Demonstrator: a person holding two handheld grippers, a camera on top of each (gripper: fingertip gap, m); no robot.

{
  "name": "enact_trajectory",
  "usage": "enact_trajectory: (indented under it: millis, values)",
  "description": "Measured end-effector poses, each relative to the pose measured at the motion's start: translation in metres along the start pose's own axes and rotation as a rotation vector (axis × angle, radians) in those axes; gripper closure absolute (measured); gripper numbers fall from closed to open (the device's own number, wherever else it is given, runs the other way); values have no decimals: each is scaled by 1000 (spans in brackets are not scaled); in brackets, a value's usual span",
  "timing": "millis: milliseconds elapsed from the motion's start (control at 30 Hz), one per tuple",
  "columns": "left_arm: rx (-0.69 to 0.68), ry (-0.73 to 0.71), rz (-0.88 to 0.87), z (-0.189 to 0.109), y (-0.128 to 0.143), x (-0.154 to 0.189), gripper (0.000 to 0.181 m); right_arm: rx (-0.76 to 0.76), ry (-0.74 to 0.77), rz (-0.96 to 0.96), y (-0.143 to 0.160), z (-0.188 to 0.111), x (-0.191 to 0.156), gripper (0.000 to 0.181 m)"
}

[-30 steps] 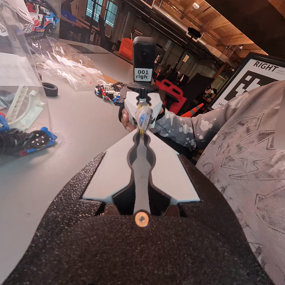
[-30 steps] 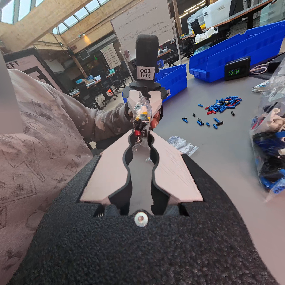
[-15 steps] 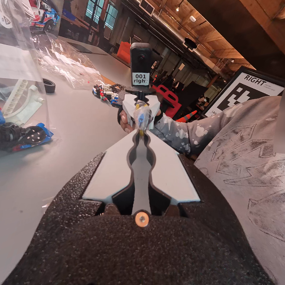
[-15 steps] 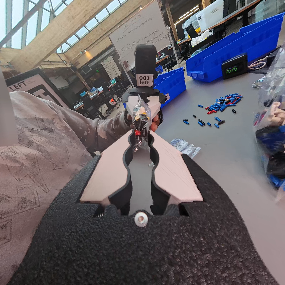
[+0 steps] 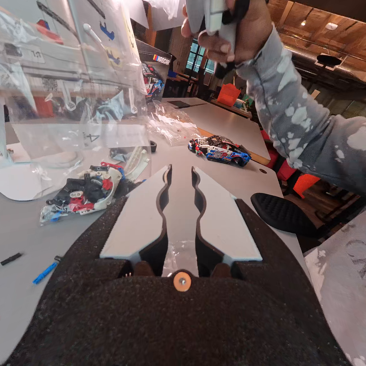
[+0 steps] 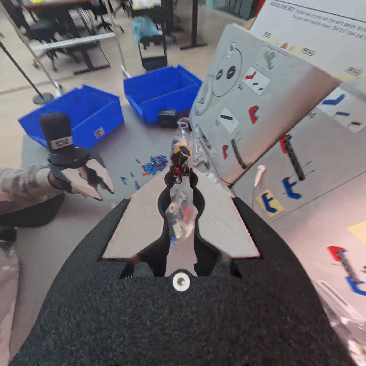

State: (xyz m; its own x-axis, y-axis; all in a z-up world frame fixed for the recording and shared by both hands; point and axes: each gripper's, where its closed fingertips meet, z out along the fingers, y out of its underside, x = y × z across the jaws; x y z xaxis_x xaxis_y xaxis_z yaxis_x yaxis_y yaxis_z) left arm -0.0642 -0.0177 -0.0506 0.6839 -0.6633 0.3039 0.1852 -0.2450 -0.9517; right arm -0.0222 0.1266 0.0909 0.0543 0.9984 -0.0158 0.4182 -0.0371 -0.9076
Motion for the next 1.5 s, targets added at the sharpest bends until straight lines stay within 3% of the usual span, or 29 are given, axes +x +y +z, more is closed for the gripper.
enact_trajectory:
  millis: [100, 200, 333, 600, 800, 933, 1133, 1500]
  values:
    - [4, -31, -65, -4, 13, -16, 161, -269, 53, -46, 4, 26, 34, 166]
    - [7, -23, -100, -6, 17, -21, 162, -488, -1, -31, 27, 53, 39, 166]
    - [-10, -18, -59, -4, 18, -17, 162, -654, -114, -11, 49, 80, 25, 166]
    - [-58, 7, -60, 3, 30, -11, 162, -885, -102, -88, 74, 127, 23, 166]
    - [-85, 8, -34, 6, 34, -8, 162, -855, -111, -129, 78, 158, 14, 166]
    - [-94, 11, -41, 7, 37, -9, 162, -852, -115, -149, 79, 159, 12, 164]
    - [-106, 13, -41, 8, 40, -7, 162, -825, -91, -152, 74, 154, 18, 145]
    - [-125, 14, -44, 12, 47, -7, 162, -591, -21, -211, 16, 131, 22, 140]
